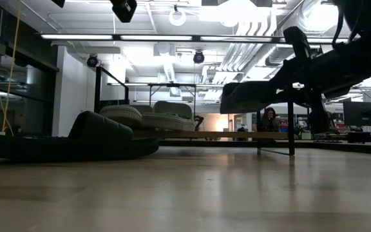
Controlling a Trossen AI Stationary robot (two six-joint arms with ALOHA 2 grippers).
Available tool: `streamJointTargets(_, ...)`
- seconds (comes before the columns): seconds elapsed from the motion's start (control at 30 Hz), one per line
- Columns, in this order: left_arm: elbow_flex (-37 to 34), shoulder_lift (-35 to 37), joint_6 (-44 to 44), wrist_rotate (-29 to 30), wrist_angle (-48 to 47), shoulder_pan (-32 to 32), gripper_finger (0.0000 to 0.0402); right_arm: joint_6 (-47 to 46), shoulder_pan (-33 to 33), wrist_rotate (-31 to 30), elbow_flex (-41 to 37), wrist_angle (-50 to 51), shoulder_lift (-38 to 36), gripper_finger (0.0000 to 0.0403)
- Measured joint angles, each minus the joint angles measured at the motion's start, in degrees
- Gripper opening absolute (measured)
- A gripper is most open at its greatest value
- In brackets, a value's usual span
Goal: Pick and place slides into the shelf
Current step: Put the bottom black slide on the shelf
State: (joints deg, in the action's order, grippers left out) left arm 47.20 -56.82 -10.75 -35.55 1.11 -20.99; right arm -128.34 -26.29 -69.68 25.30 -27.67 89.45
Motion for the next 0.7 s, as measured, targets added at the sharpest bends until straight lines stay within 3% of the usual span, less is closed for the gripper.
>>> streamJointTargets(0.7, 0.0, 0.0, -0.05, -0.95, -0.01, -0.01, 0.0184, -0.35, 1.82, 0.94, -0.01, 2.82, 0.02, 0.0034)
